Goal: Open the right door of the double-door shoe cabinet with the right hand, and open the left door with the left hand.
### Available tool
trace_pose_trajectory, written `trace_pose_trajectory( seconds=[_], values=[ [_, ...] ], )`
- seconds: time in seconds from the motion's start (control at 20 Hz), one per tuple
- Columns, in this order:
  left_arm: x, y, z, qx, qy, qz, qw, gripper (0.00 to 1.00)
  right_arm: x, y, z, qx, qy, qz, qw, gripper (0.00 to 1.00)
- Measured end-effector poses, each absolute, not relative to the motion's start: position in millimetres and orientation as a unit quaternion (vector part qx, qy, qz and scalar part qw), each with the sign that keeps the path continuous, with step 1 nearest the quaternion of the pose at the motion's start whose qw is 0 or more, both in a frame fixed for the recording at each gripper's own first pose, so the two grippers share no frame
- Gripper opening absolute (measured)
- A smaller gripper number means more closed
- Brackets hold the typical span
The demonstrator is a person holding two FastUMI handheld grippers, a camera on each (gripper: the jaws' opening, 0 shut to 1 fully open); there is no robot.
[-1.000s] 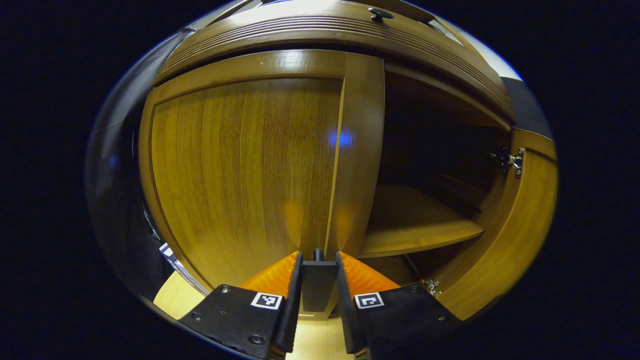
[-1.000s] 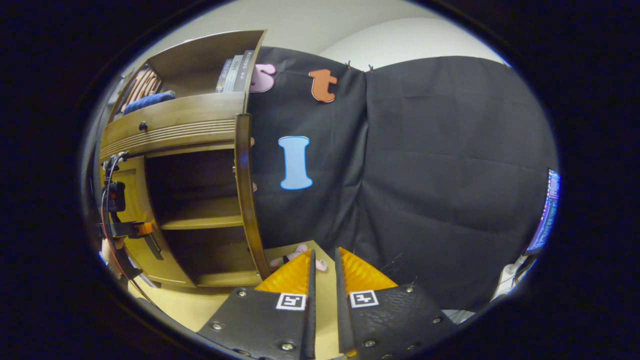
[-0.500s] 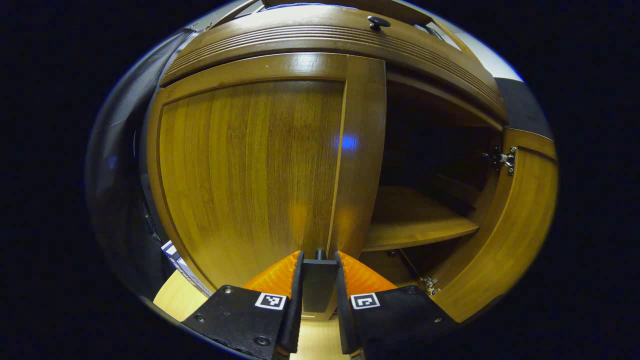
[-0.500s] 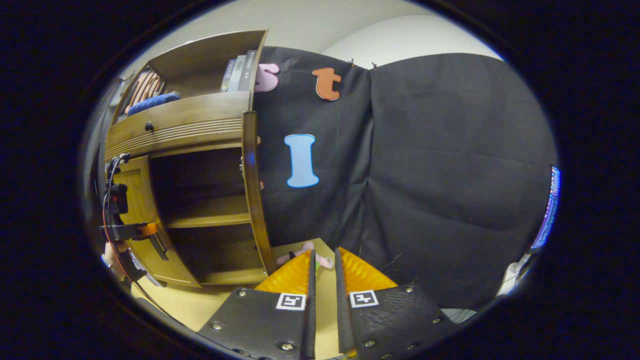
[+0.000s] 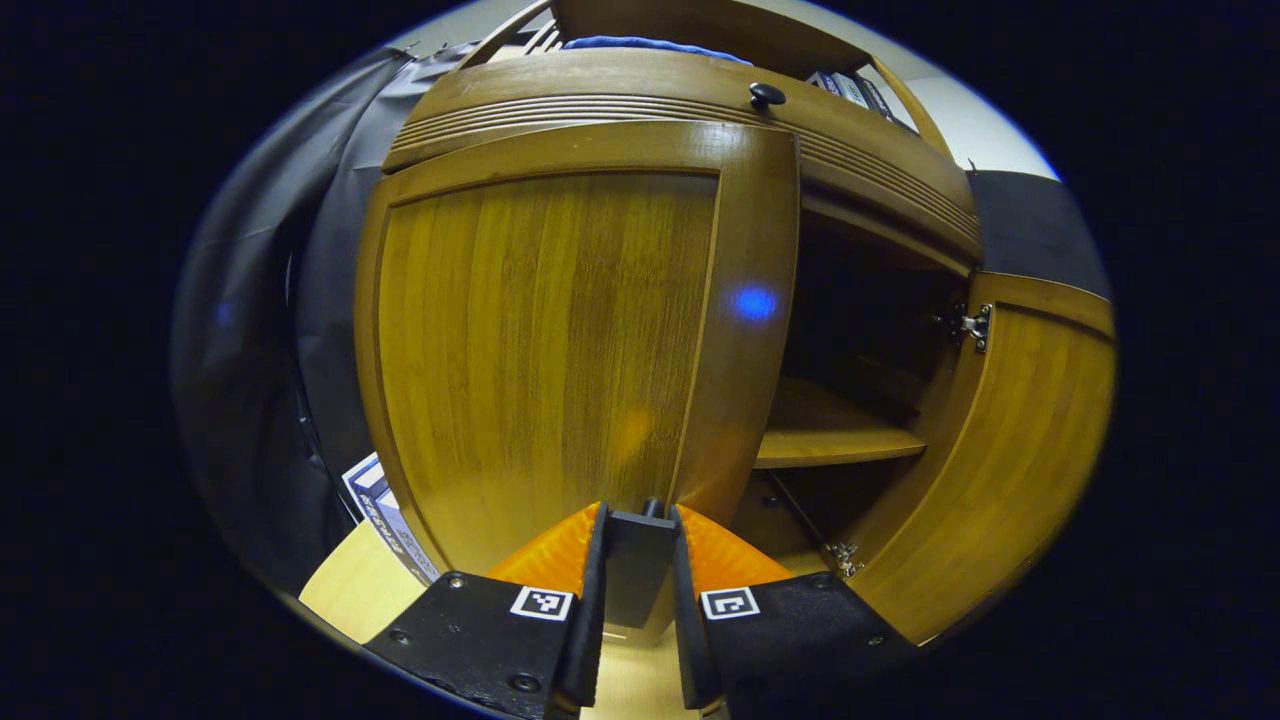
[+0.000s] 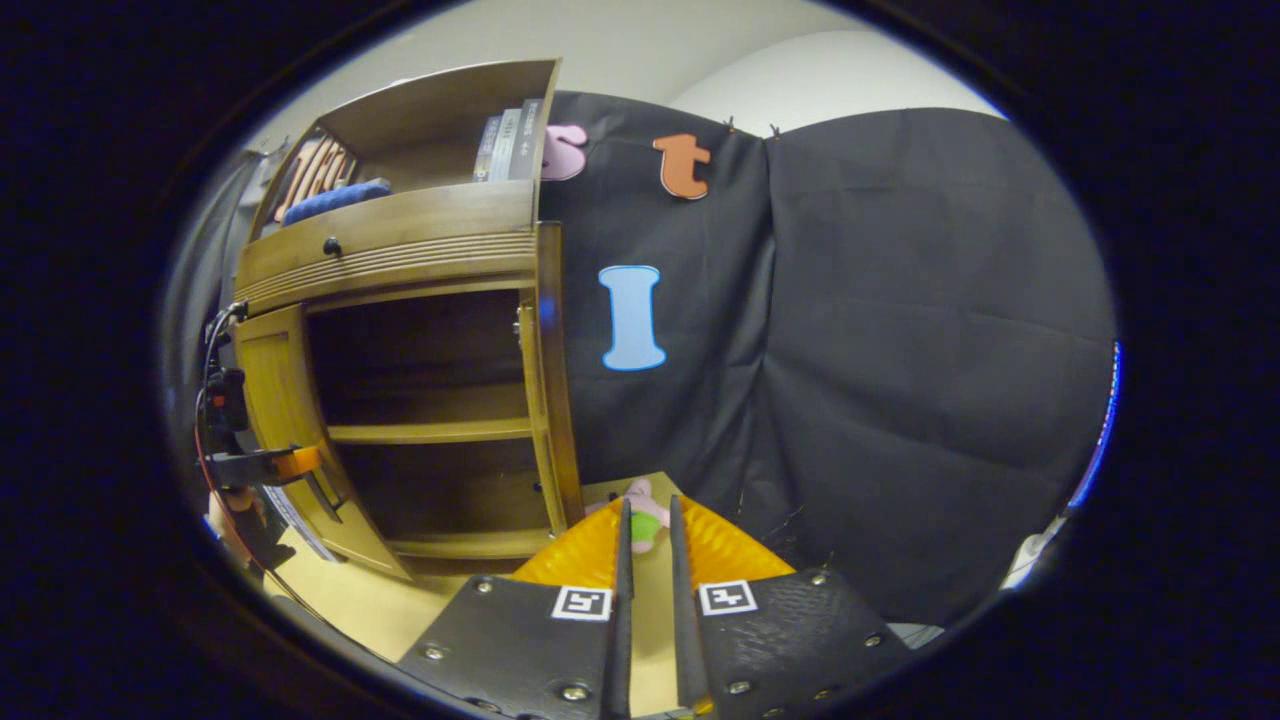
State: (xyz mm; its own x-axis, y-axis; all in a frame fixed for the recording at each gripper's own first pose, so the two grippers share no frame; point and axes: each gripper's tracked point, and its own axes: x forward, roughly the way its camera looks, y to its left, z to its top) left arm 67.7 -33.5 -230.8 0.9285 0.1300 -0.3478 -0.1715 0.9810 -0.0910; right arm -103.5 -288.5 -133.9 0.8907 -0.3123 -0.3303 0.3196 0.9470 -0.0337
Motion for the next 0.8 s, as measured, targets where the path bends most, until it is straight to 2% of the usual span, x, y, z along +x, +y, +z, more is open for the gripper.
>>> trace_pose_trajectory(
  seconds=[0.1,0.15,0.2,0.3,0.35,0.4,0.75,0.8],
  values=[
    [58,-32,-229,-0.068,0.167,0.078,0.980,0.36,-103,-283,-137,0.016,0.169,-0.153,0.974,0.18],
    [52,-30,-228,-0.071,0.165,0.079,0.980,0.33,-105,-277,-140,0.017,0.171,-0.148,0.974,0.18],
    [47,-29,-227,-0.073,0.164,0.080,0.981,0.36,-105,-271,-143,0.018,0.173,-0.144,0.974,0.18],
    [40,-27,-224,-0.079,0.159,0.080,0.981,0.33,-104,-266,-145,0.018,0.175,-0.136,0.975,0.18],
    [36,-25,-223,-0.083,0.157,0.082,0.981,0.36,-103,-265,-146,0.018,0.176,-0.131,0.975,0.18],
    [26,-22,-223,-0.088,0.156,0.084,0.980,0.33,-102,-263,-147,0.017,0.179,-0.129,0.975,0.18],
    [-6,-10,-217,-0.116,0.152,0.096,0.977,0.33,-101,-263,-148,0.022,0.172,-0.125,0.977,0.17],
    [-10,-8,-217,-0.117,0.152,0.095,0.977,0.29,-100,-263,-148,0.023,0.173,-0.124,0.977,0.17]
  ],
)
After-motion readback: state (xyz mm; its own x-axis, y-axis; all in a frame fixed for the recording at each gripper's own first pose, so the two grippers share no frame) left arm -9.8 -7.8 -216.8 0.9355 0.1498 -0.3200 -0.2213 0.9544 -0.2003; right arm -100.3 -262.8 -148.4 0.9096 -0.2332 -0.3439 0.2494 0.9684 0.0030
